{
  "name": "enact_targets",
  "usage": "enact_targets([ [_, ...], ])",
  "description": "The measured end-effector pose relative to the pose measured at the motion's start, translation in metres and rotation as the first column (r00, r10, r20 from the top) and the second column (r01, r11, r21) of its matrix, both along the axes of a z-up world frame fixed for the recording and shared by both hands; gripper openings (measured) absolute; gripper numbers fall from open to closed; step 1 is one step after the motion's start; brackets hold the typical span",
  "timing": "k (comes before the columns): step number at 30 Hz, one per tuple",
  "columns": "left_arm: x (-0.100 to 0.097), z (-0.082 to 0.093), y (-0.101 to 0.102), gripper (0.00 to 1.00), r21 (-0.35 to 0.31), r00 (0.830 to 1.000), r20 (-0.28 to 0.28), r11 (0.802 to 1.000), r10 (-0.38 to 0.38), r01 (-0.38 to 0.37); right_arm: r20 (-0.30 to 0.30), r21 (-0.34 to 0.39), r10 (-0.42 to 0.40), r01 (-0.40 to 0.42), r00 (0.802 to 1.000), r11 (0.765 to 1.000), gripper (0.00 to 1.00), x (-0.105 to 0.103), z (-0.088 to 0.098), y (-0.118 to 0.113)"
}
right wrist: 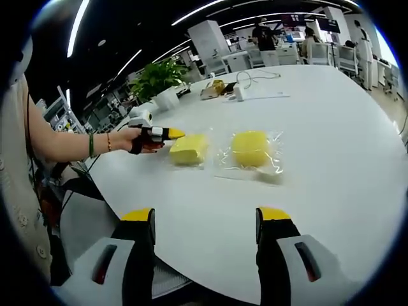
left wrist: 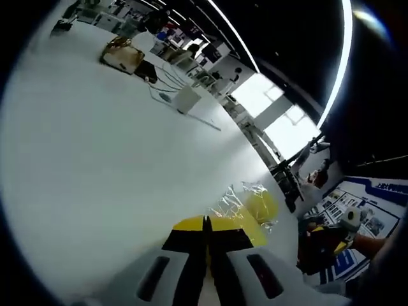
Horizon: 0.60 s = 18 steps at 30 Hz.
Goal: Compare the silicone blocks by pressing each to a similar depth, holding the contact briefly, and releasing to observe deformation and rebound differences across the visible hardness samples.
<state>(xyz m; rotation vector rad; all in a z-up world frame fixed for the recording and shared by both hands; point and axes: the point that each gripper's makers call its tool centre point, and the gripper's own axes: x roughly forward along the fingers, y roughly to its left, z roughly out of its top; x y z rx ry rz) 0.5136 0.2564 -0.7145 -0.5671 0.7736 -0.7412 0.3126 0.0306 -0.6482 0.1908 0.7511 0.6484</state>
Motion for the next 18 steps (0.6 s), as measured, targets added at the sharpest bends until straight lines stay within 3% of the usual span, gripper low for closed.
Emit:
enact_targets([
  [3,0.001,0.006,-0.001,0.00,0.049,0.999,0.044,0.999,-0.016,0.013,0.003,-0.002,0.003,-0.003,1.000,1.000,0.59,0.000,0.000,0.000],
  [9,0.004,0.029,-0.002,0.00,0.086,0.994,0.112,0.996,-0.006,-0.004,0.012,0.012,0.007,-0.007,1.000,1.000,0.59,-0.001,0.002,0.004],
  [13,0.003,0.043,-0.006,0.00,0.179,0.976,0.206,0.984,-0.065,0.028,0.021,0.018,0.016,-0.017,1.000,1.000,0.58,-0.001,0.004,0.008],
  [18,-0.002,0.057,-0.015,0.00,0.258,0.949,0.281,0.964,-0.145,0.070,0.040,0.028,0.023,-0.024,0.999,0.999,0.58,-0.001,0.009,0.010],
])
